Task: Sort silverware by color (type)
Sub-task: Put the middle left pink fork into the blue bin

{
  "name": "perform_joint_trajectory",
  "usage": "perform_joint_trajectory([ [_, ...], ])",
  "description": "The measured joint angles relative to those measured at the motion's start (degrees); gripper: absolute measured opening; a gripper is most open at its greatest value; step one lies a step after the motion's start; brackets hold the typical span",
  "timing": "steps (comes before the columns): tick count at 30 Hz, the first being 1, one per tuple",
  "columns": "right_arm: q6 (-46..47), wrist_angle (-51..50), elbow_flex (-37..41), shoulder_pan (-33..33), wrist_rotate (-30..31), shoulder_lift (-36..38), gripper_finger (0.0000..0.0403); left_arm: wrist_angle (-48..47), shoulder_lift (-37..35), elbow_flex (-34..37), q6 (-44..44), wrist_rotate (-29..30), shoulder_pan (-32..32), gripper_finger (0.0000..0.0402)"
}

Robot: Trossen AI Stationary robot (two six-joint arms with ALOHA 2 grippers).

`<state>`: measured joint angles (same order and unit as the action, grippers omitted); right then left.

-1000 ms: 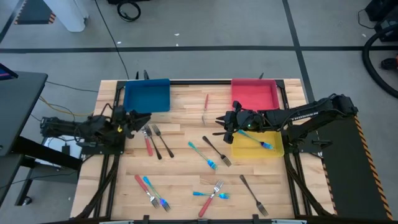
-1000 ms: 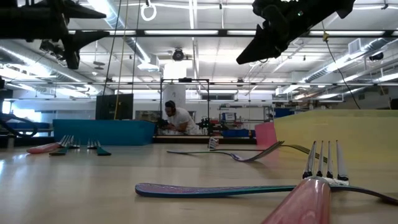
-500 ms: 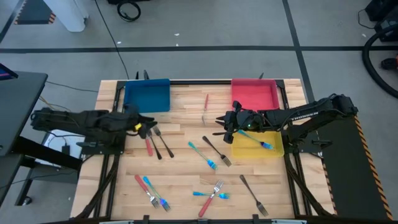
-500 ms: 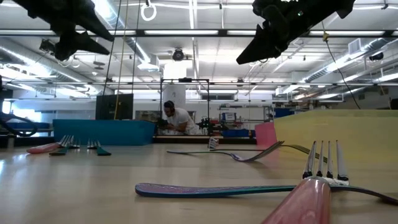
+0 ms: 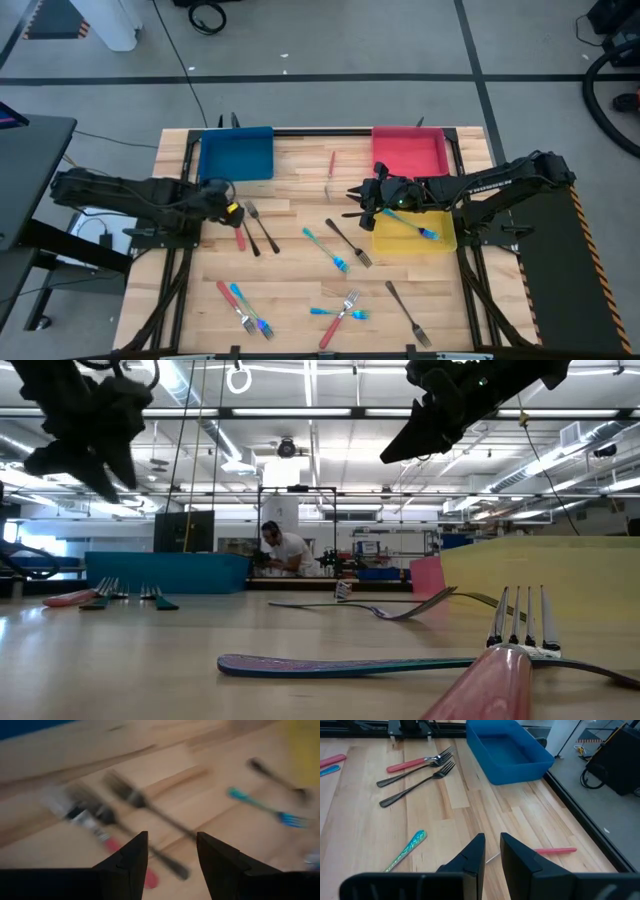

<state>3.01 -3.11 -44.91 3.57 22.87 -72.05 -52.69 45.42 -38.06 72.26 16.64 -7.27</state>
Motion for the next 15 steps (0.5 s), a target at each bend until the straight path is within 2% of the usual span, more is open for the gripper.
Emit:
perform_joint_trajectory([
  [4,0.0,0.0,0.0,0.0,0.0,0.0,0.0067,-3.1,2.0,0.0,2.6,-0.1,0.0,0.0169],
  [15,-0.1,-0.6,0.0,0.0,0.0,0.0,0.0067,-3.0,10.7,0.0,7.1,-2.0,-3.5,0.0169],
])
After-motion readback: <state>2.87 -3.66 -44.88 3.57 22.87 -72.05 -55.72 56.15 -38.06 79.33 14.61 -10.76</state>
